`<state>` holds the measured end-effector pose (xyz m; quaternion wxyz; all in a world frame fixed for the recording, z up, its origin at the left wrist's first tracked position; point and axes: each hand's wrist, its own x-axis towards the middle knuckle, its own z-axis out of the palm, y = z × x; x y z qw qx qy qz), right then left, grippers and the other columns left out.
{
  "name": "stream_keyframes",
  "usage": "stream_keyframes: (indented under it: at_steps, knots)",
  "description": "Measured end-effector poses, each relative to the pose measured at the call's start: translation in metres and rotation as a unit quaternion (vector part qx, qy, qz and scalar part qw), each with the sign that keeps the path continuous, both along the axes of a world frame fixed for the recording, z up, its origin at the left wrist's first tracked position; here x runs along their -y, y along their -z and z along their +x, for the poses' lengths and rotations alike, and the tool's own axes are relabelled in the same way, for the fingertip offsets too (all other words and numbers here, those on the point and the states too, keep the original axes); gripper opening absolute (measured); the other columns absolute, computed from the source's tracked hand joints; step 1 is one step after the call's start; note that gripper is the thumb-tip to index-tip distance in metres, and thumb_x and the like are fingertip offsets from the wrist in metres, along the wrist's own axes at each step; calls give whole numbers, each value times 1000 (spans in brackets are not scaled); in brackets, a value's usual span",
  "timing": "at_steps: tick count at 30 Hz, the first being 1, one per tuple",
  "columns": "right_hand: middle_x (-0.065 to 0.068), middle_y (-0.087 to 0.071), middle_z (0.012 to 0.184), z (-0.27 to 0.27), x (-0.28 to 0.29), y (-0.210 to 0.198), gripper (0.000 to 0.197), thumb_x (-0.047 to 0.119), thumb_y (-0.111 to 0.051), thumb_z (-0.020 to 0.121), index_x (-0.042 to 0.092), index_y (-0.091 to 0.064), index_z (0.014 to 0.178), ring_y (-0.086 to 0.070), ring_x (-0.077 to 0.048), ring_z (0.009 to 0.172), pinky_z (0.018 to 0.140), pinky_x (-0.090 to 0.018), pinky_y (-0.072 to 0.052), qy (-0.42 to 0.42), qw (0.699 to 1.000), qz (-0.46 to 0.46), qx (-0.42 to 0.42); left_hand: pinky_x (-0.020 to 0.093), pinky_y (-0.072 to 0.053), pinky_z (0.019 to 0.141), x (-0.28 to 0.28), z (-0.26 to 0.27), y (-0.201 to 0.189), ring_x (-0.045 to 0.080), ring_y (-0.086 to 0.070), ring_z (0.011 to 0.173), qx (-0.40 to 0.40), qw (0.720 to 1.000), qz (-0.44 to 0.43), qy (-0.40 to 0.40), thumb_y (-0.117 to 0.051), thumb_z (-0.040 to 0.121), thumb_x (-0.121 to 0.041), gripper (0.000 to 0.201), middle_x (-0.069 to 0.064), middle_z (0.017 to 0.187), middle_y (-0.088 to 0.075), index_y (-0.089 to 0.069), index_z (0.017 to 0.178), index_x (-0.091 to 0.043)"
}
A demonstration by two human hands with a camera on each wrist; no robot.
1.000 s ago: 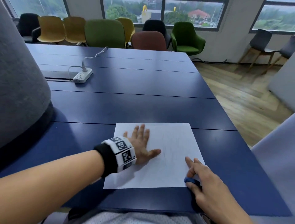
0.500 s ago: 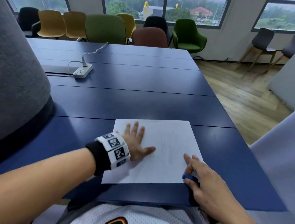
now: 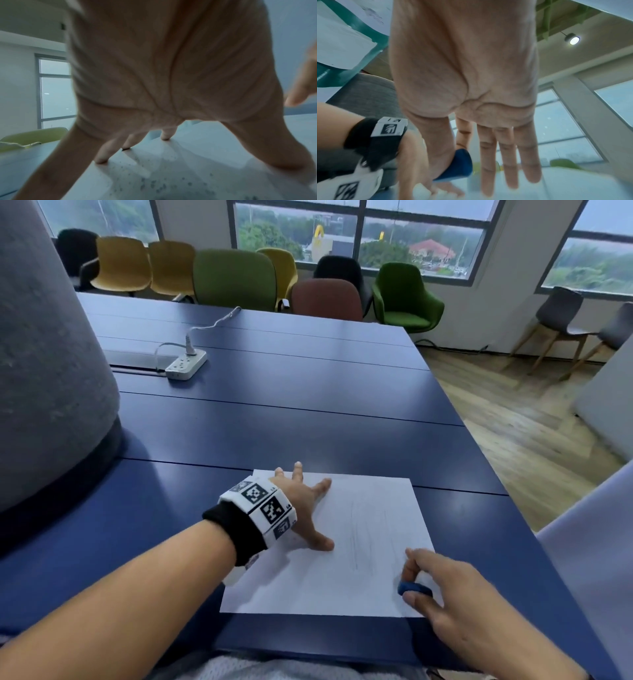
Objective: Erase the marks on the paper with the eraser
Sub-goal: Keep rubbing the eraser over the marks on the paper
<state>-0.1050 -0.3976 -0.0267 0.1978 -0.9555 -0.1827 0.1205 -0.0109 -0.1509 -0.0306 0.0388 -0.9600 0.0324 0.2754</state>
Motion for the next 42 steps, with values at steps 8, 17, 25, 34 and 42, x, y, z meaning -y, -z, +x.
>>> stream_keyframes:
  at_steps: [8,17,25,34,42]
  knots:
    - [10,-65,80,87,-24,-56,8,17,-71,83,23,-67,80,-59,-3,73,62,-14,-46,-27,996,26,77,52,-31,110,7,-4,2,52,-5,144,19,1000,4,4,-70,63,-76,122,18,161,13,11,150,-50]
    - [0,-70,87,159,-78,-5,15,26,-71,85,11,-72,87,-64,-16,79,74,-31,-56,-80,995,-52,23,56,-32,111,7,0,5,58,3,141,3,1000,-5,-15,-75,59,-74,130,21,159,20,15,148,-50]
    - [0,-71,82,157,-81,-3,12,25,-75,81,14,-73,85,-61,-11,69,70,-32,-56,-150,986,-70,-4,55,-29,111,9,-1,0,58,1,141,8,1000,14,-6,-72,61,-75,128,23,158,20,18,149,-48]
    - [4,-68,77,164,-81,-1,11,24,-76,79,14,-72,83,-56,-4,62,62,-20,-49,-164,984,-69,-8,55,-28,110,8,-5,-1,60,-2,140,23,1000,14,3,-71,63,-74,127,27,157,16,16,150,-45]
    - [4,-66,77,174,-81,0,11,21,-77,78,12,-72,84,-54,-4,60,63,-21,-49,-138,989,-57,17,54,-24,113,11,-6,-3,59,-3,140,22,1000,21,7,-70,65,-74,125,29,157,17,16,151,-43]
